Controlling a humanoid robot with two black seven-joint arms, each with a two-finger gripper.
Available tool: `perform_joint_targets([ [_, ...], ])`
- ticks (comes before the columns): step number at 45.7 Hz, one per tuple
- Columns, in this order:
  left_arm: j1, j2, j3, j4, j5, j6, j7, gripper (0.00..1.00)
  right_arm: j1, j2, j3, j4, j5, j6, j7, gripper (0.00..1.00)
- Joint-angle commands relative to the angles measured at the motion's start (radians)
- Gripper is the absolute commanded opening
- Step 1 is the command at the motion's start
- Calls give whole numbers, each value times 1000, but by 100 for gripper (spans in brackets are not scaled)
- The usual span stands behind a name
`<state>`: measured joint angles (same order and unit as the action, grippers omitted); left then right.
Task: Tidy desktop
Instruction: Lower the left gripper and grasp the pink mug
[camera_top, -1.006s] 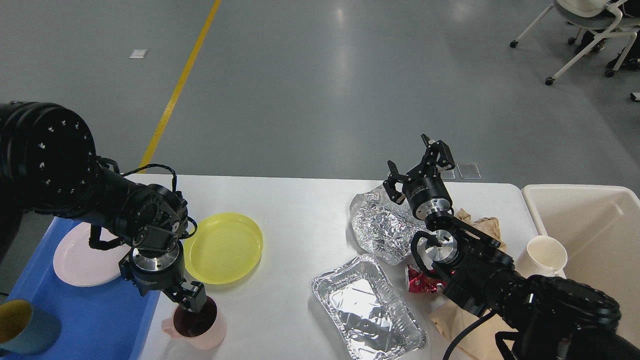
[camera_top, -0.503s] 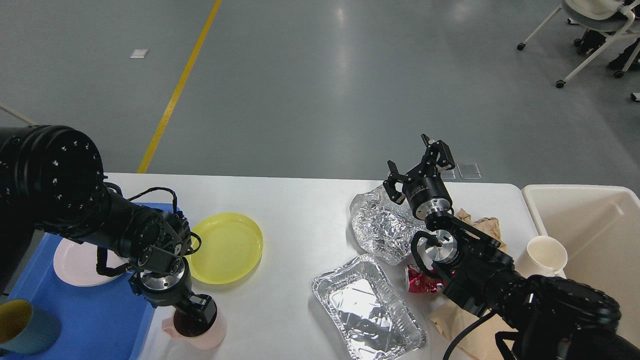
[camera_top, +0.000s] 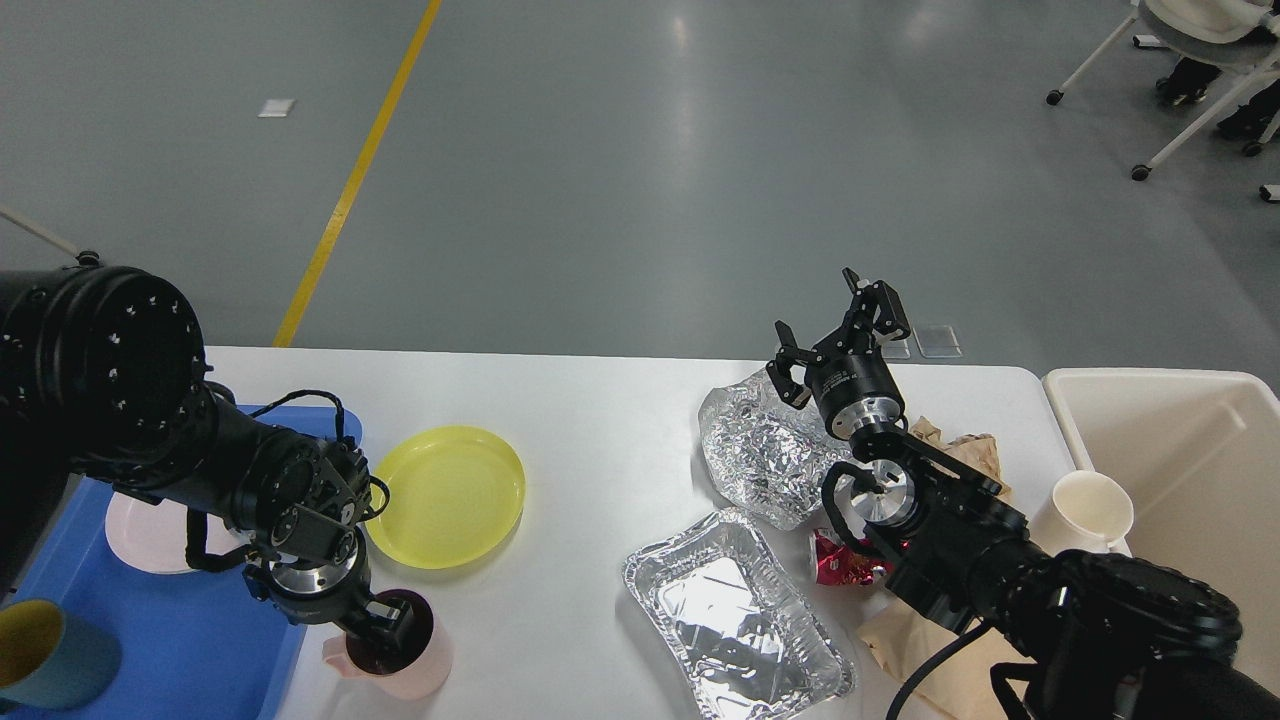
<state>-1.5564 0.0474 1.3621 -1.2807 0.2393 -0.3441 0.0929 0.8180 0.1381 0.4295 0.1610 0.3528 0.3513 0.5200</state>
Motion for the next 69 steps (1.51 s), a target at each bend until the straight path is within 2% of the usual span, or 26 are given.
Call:
perform_joint_targets([
  [1,24,9,-5,0,-2,36,4,94,0,0,0,0,0,0,0,100],
  [13,27,12,-6,0,-2,50,10,94,0,0,0,0,0,0,0,100],
  [24,42,9,-8,0,0,85,16,84,0,0,0,0,0,0,0,100],
  [26,42,9,-8,0,0,86,16,78,0,0,0,0,0,0,0,100],
  [33,42,9,-6,0,0,85,16,46,0,0,0,0,0,0,0,100],
  [37,45,8,-6,0,0,89,16,24,1,0,0,0,0,0,0,100],
  [41,48,9,-6,0,0,86,16,16,0,0,0,0,0,0,0,100],
  [46,48,9,-6,0,0,88,16,0,0,0,0,0,0,0,0,100],
  [69,30,25,-8,0,2,85,14,0,1,0,0,0,0,0,0,100],
])
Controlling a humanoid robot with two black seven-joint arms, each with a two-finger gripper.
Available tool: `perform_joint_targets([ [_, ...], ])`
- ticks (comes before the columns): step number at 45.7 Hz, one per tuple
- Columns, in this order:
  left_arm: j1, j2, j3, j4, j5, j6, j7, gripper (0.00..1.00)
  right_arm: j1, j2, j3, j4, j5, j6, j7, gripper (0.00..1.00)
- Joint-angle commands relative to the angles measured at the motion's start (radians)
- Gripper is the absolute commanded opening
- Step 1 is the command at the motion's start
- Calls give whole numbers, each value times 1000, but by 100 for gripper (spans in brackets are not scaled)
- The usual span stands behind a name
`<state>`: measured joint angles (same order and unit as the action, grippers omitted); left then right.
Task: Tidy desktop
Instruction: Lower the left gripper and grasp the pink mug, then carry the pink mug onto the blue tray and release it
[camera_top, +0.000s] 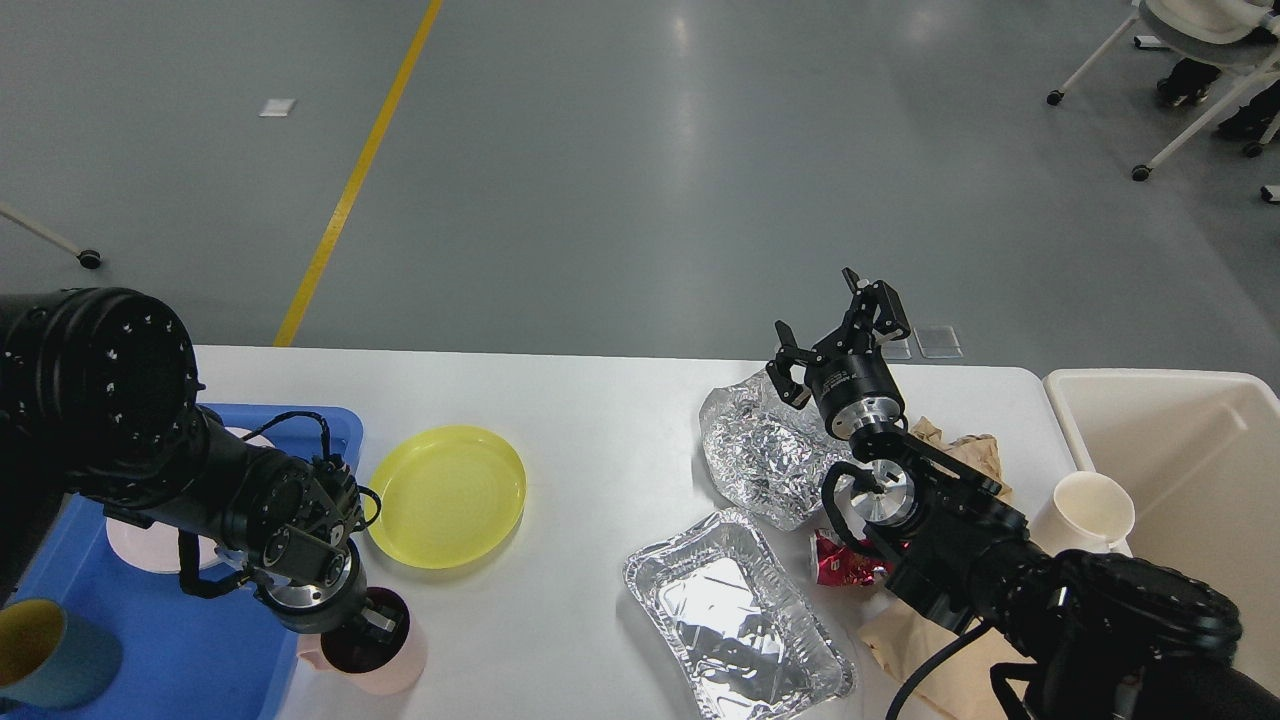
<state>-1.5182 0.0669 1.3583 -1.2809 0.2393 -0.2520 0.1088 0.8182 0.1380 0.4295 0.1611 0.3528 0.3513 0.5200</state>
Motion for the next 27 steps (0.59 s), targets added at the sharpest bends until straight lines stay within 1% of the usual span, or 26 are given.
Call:
perform_joint_targets([
  [1,-11,8,-4,0,2,-9,-1,0,1,0,0,0,0,0,0,100],
  [5,-42,33,-7,-1,2,-33,-4,0,1,0,0,0,0,0,0,100],
  [7,-56,47,-13,-1,2,-65,-4,0,1,0,0,0,0,0,0,100],
  [9,-72,62,-19,-2,2,-125,-4,0,-1,0,0,0,0,0,0,100],
  [10,-114,88,-22,2,2,-207,-8,0,1,0,0,0,0,0,0,100],
  [16,-244,168,-45,2,2,-386,-18,0,-1,0,0,0,0,0,0,100],
  [22,-364,273,-61,8,15,-611,-18,0,-1,0,0,0,0,0,0,100],
  [24,-388,297,-59,9,20,-661,-18,0,-1,0,0,0,0,0,0,100],
  [27,-402,320,-44,9,23,-685,-17,0,1,0,0,0,0,0,0,100],
])
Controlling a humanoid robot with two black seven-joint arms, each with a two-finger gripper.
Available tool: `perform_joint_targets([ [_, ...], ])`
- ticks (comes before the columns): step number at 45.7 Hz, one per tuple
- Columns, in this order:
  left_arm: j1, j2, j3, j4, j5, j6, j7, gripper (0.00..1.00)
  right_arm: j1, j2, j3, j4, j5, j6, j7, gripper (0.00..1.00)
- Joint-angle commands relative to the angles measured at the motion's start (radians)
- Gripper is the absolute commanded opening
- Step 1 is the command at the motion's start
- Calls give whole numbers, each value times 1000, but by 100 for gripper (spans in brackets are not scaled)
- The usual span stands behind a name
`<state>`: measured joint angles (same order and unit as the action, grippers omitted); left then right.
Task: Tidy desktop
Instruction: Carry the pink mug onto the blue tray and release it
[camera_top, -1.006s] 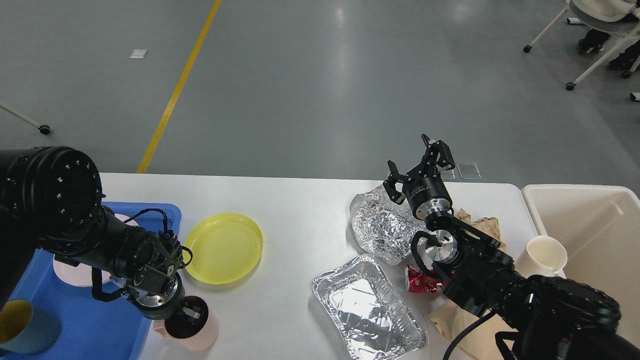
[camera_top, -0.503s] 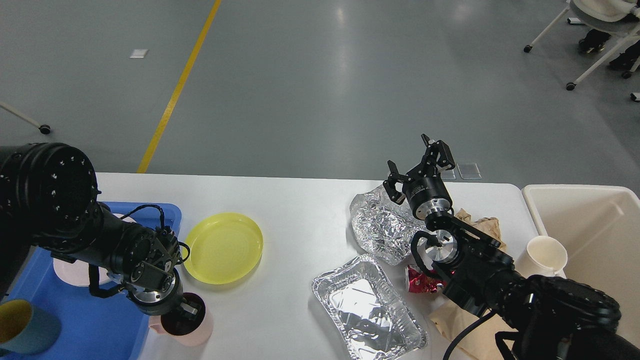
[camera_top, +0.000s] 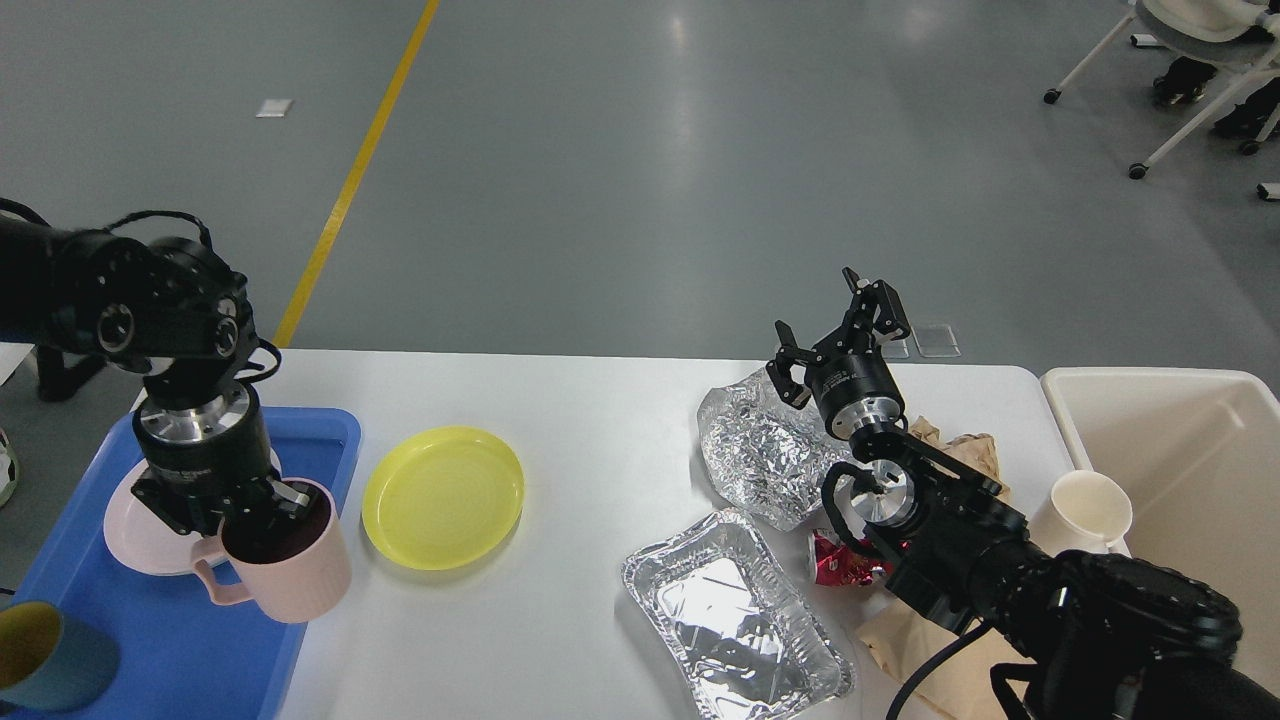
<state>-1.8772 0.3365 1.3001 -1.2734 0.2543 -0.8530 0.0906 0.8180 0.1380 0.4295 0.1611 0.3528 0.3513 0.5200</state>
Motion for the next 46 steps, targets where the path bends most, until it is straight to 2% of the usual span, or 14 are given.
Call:
perform_joint_targets([
  [1,-43,56,18,2,10,-84,3,0,0,0,0,0,0,0,0,100],
  [9,-1,76,83,8,72,-34,8,0,0,0,0,0,0,0,0,100],
  [22,257,107,79,19,92,311,37,0,0,-1,0,0,0,0,0,100],
  [34,322,107,85,28,92,364,47,0,0,0,0,-2,0,0,0,100],
  [39,358,107,85,43,92,416,47,1,0,0,0,0,0,0,0,100],
  [46,391,104,76,63,92,437,47,9,0,-1,0,0,0,0,0,100],
])
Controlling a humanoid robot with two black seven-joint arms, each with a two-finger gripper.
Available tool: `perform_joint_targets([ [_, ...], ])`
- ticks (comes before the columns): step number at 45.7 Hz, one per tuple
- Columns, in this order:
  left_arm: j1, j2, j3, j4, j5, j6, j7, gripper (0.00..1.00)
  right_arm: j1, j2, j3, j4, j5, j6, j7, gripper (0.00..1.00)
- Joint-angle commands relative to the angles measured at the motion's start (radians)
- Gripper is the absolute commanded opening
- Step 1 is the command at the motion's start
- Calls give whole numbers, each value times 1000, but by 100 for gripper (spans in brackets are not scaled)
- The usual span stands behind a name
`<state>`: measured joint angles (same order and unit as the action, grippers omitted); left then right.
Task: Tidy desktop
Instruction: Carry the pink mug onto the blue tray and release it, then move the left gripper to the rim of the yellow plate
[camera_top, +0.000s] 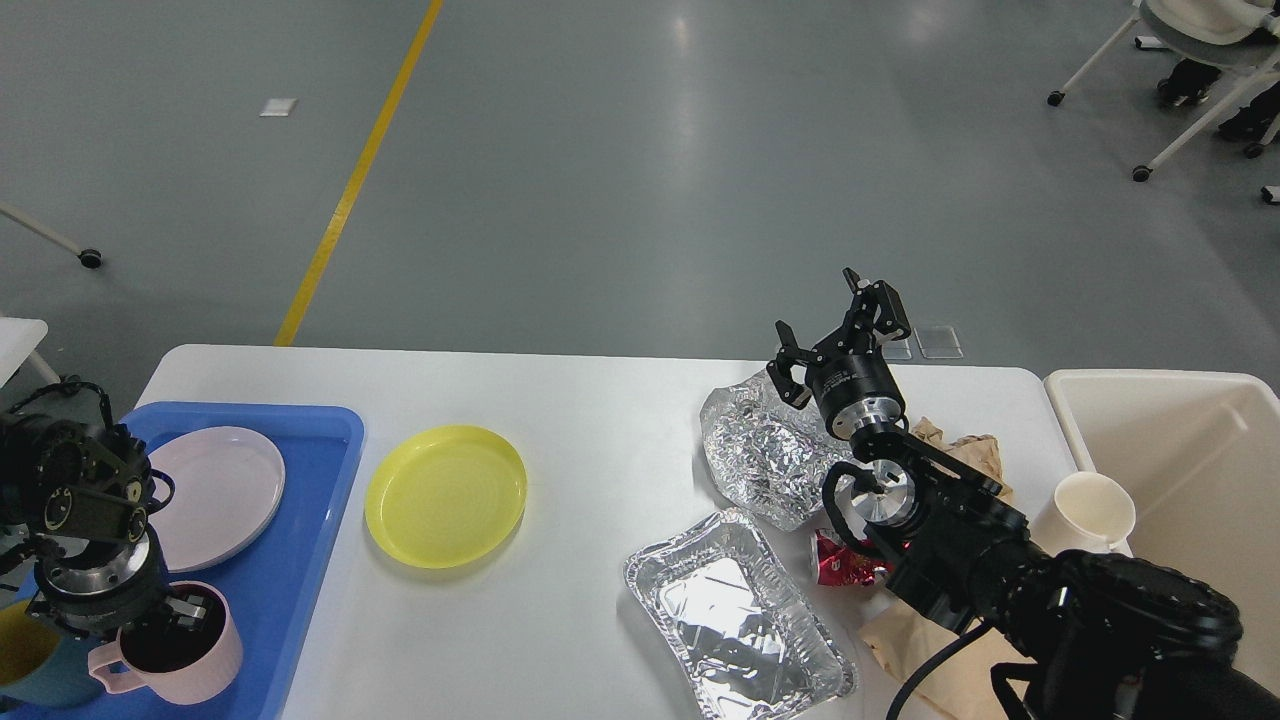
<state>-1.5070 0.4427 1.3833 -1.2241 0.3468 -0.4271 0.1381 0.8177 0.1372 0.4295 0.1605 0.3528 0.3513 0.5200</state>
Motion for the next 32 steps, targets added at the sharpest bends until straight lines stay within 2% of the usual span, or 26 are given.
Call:
perform_joint_targets([
  [1,21,-4,-7,15,0,11,0,11,0,-1,0,1,0,0,0,100],
  [5,22,-6,-9,20,0,11,0,22,0,1,0,1,0,0,0,100],
  [7,22,-4,-9,21,0,11,1,33,0,1,0,1,0,0,0,100],
  [10,21,-2,-7,23,0,-2,1,59,0,1,0,1,0,0,0,100],
  [12,21,-2,-4,23,0,-12,3,89,0,-1,0,1,0,0,0,100],
  [13,19,-2,-1,23,0,-21,5,100,0,1,0,1,0,0,0,100],
  [16,14,-1,0,26,0,-61,17,100,0,-1,0,1,0,0,0,100],
  [25,-1,2,-20,97,-2,-209,97,100,0,-1,0,1,0,0,0,100],
  [32,-44,20,-56,164,-11,-340,90,100,0,-1,0,1,0,0,0,100],
])
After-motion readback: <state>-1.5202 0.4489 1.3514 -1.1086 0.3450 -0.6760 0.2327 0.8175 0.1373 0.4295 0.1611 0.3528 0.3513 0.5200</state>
